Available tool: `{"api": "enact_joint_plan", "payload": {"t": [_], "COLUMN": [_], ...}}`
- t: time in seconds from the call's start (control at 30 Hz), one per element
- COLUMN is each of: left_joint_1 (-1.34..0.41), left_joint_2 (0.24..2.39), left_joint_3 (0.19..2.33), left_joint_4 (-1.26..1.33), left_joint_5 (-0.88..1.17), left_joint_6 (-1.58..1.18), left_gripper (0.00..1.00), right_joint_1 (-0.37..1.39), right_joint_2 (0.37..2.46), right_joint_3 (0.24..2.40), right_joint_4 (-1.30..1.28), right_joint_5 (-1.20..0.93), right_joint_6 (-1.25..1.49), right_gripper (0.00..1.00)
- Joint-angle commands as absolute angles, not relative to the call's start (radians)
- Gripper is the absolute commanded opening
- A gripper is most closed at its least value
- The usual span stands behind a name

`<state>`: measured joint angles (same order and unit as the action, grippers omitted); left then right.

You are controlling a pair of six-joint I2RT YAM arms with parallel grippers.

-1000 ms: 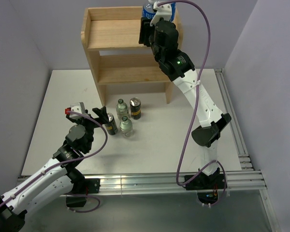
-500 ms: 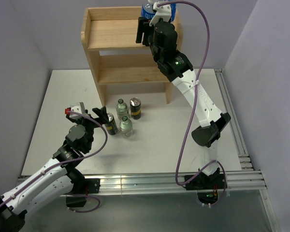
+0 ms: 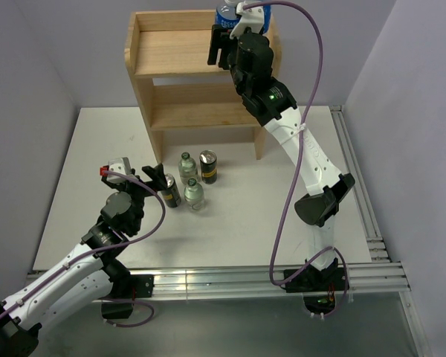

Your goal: Place and organize the beverage onto the shelf

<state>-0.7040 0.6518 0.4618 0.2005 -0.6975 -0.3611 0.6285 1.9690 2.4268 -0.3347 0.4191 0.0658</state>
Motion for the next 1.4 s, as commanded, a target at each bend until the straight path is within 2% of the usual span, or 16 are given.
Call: {"api": "enact_joint_plan", "payload": {"t": [0.0,0.77,1.37], "left_joint_1": [-0.707,-0.707,-0.707], "left_joint_2": [0.646,0.65,0.65], "left_joint_3": [0.472,0.476,0.476], "left_joint_4": [0.232,0.236,0.232], "left_joint_5": [-0.704,-0.706,-0.71], "left_joint_6": [-0.354,-0.35,-0.351], "left_gripper": [0.99,0.99,0.99], "right_joint_1": [0.621,0.62,0.635], "right_joint_2": [1.937,1.957,1.847], "right_joint_3": [2.434,2.405,2.224], "right_joint_4": [-0.262,-0.239,-0.21], "right_joint_5": [0.437,0.448,0.446], "right_joint_6": [0.064,0.06,0.091], "right_gripper": [0.78,0.77,0.77]}}
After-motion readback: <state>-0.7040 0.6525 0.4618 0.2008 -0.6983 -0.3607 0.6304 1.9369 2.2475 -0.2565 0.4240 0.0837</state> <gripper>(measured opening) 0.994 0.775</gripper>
